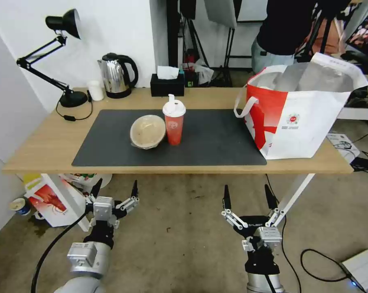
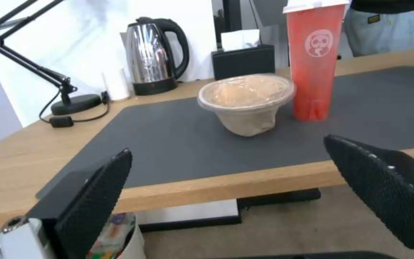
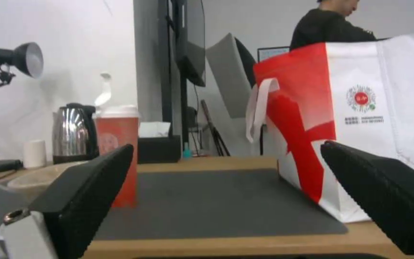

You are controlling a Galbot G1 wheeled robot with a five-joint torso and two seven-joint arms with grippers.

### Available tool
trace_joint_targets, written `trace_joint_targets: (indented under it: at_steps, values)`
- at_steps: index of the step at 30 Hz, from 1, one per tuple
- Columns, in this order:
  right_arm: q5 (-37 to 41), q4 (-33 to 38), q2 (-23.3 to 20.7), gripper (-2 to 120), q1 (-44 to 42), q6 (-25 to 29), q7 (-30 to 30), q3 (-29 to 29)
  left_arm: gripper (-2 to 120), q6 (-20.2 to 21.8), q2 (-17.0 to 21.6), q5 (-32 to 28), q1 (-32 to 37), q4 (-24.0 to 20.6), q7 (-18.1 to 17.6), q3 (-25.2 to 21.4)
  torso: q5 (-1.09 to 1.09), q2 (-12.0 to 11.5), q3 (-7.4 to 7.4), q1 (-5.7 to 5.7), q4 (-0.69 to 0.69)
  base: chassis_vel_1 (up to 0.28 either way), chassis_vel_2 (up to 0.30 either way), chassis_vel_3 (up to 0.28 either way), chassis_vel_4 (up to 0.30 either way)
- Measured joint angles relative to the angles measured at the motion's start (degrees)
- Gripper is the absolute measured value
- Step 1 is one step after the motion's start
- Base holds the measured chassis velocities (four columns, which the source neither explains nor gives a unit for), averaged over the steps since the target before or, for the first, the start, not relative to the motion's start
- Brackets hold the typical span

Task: Pick up the trash from the table and place it into the takeout bag.

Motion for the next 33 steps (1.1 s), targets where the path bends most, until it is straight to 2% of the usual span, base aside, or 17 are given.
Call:
trace_joint_targets:
  at_steps: [16,33]
  values:
    - [0.3,-3.4,0.4,100,3.6,0.2,-1.0,-0.1,100,0.0,0.0,0.0,0.0,0.0,0.0,0.0,0.0,0.0,0.0,0.0,0.0,0.0,0.0,0.0,0.0]
    - [1.5,-4.1,-2.3,100,6.1,-0.3,-1.6,0.3,100,0.0,0.0,0.0,0.0,0.0,0.0,0.0,0.0,0.0,0.0,0.0,0.0,0.0,0.0,0.0,0.0]
